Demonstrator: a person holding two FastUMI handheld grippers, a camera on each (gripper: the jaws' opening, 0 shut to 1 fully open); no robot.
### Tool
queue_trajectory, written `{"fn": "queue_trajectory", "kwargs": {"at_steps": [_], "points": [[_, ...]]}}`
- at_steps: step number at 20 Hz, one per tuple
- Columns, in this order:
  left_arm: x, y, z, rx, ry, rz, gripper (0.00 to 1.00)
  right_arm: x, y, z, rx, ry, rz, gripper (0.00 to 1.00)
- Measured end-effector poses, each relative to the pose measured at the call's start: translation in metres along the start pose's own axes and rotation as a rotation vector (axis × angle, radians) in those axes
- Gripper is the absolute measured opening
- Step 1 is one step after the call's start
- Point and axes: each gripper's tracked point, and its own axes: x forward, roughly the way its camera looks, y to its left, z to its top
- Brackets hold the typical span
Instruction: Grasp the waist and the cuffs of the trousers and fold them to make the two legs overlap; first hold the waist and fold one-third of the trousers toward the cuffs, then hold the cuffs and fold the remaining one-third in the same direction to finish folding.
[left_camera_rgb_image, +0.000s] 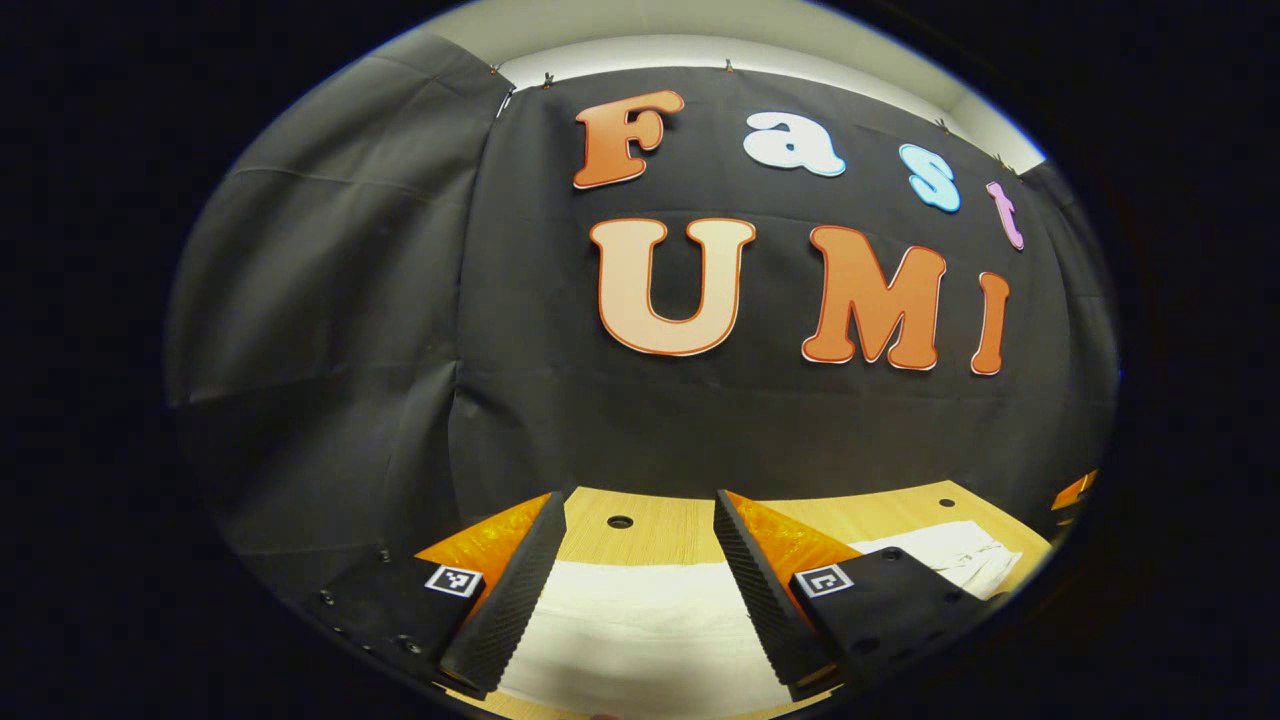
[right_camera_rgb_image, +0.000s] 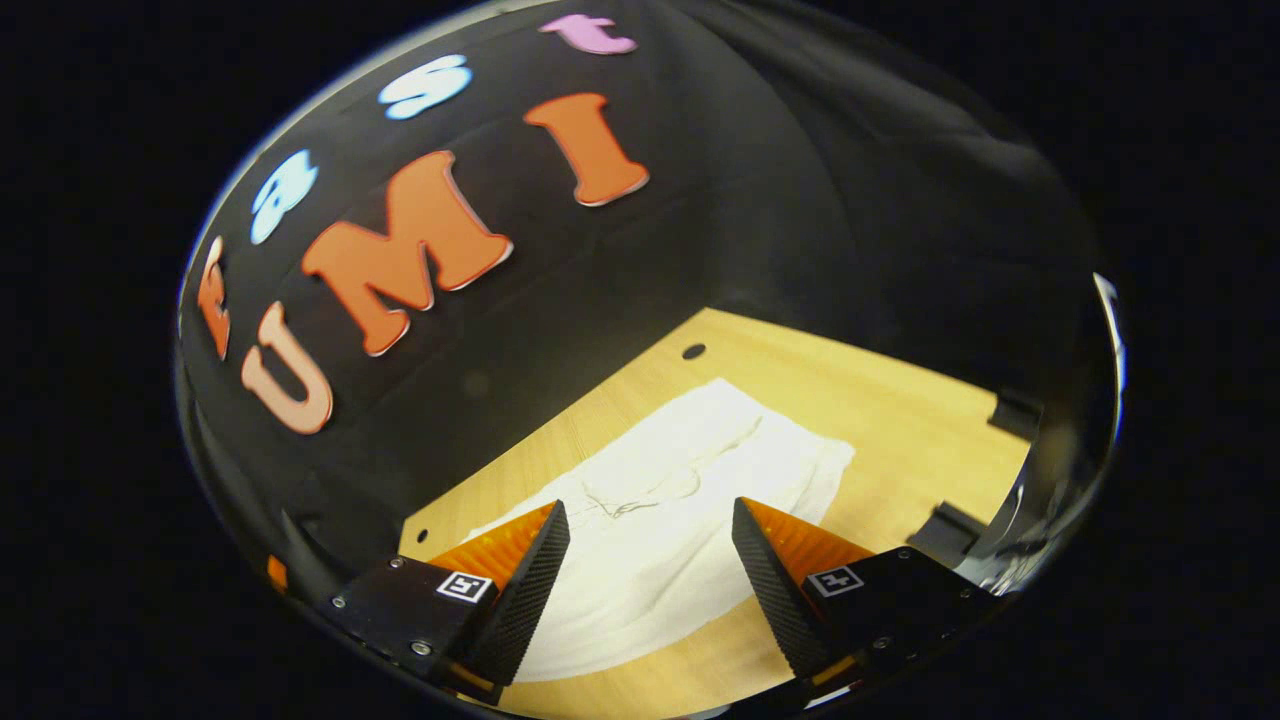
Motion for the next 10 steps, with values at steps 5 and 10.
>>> {"fn": "queue_trajectory", "kwargs": {"at_steps": [5,10], "points": [[0.002,0.0,0.002,0.017,0.013,0.062,0.99,0.039,-0.059,-0.021,0.215,0.176,-0.082,0.98],[0.007,-0.015,0.008,0.022,0.008,0.115,0.99,0.071,-0.098,-0.044,0.349,0.343,-0.171,0.99]]}}
